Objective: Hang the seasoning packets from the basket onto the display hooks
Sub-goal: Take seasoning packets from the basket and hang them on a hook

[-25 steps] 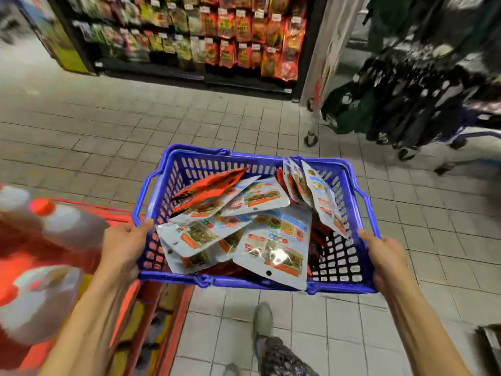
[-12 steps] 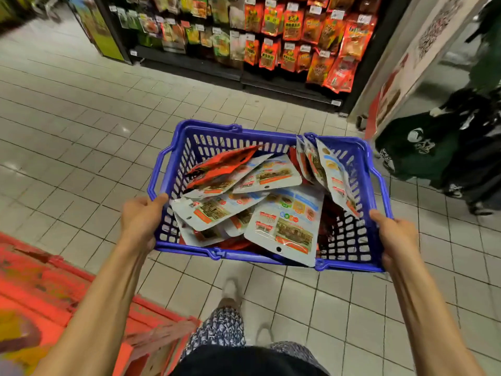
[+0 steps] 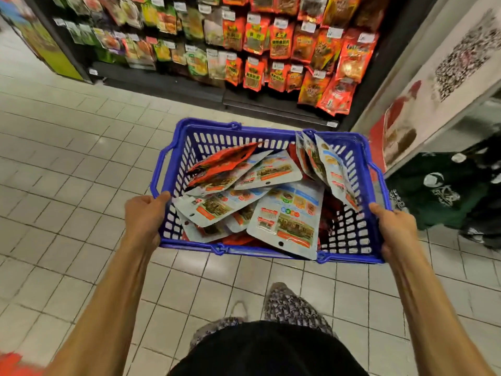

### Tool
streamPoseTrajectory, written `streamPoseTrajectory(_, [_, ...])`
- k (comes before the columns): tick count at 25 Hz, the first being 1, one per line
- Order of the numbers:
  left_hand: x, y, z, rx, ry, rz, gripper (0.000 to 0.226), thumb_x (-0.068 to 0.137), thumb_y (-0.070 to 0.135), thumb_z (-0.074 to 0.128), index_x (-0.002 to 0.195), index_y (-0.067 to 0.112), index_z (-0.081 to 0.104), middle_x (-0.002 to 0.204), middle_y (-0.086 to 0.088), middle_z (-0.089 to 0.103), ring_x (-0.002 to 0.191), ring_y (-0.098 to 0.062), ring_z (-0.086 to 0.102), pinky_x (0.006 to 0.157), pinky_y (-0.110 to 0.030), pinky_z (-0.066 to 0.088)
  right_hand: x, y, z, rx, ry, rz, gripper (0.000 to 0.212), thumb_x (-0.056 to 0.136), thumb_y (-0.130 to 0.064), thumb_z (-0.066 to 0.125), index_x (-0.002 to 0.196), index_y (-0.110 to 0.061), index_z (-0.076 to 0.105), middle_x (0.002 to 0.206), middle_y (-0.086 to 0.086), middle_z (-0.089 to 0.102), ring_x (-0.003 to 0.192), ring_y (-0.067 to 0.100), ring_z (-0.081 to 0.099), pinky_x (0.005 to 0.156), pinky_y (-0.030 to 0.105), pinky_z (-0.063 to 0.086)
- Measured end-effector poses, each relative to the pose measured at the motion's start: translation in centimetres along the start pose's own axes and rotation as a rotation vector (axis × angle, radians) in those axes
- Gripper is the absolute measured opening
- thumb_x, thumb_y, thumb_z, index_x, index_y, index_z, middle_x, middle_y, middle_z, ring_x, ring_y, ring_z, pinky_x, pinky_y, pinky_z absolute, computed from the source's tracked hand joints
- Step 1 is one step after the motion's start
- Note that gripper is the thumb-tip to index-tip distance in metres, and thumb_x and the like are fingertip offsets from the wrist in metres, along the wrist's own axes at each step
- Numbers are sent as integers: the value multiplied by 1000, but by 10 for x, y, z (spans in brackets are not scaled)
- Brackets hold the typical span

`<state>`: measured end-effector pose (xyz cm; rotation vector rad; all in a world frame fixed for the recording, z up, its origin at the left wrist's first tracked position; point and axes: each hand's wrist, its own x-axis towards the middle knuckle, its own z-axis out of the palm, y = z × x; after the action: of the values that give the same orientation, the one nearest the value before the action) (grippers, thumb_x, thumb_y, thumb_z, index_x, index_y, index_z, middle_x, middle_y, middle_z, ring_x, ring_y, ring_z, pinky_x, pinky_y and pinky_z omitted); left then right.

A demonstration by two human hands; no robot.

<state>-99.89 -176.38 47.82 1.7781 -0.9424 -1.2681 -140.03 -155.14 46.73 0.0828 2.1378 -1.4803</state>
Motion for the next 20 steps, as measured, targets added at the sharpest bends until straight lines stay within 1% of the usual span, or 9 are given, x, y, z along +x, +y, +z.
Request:
streamPoseTrajectory(2, [52,33,46,10,-17,-11,30,82,21,76,68,10,52,64,-14,70,44,-20,68,41,-28,52,45,-33,42,21,12,2,14,87,-20,75,83,-10,65,64,1,71,52,16,70,48,27,54])
streamPoseTrajectory(4, [106,60,96,14,-30,-11,32,82,22,76,66,10,51,62,-10,72,47,-20,70,43,-29,54,101,-62,87,34,0,-16,12,87,-18,73,82,-12,65,57,-4,71,49,12,69,41,26,54])
streamPoseTrajectory(5, [131,71,121,13,-26,-10,33,82,22,76,65,10,51,56,-5,71,46,-19,69,41,-28,53,128,-77,110,32,-11,-22,11,87,-18,73,85,-10,66,59,-4,73,51,14,71,43,28,55])
streamPoseTrajectory(8, [201,107,190,12,-5,-31,28,82,24,78,70,7,58,54,-1,70,47,-18,70,40,-27,52,208,-123,175,-5,-26,-3,15,85,-19,75,93,-8,68,80,9,75,69,27,74,68,44,63])
streamPoseTrajectory(9, [220,120,207,18,-4,-34,28,81,25,79,72,6,61,57,-2,71,48,-19,71,41,-28,53,230,-138,193,-8,-25,-12,13,84,-19,75,90,-9,68,79,8,74,67,25,73,67,42,62])
streamPoseTrajectory(12, [287,160,258,53,25,-63,28,79,28,80,72,6,63,65,-5,73,52,-22,72,52,-35,59,291,-193,257,-43,-15,6,20,83,-24,77,76,-11,64,66,1,70,48,14,68,46,28,55])
streamPoseTrajectory(15, [362,196,309,81,10,-101,33,73,32,80,77,3,66,72,-11,75,60,-27,74,61,-43,61,347,-228,324,-80,15,61,24,80,-29,77,78,-8,65,79,11,71,60,22,67,60,33,55])
streamPoseTrajectory(18, [445,218,365,105,6,-160,30,68,32,78,72,5,66,69,-13,75,58,-30,73,55,-45,61,396,-238,396,-90,50,136,38,67,-43,73,80,-7,67,78,7,68,65,23,63,63,36,53])
streamPoseTrajectory(20, [515,227,414,109,0,-211,34,68,40,77,70,8,65,62,-7,73,56,-29,72,50,-39,59,441,-229,449,-63,129,207,48,58,-49,67,85,-9,70,78,7,69,67,26,63,64,39,53])
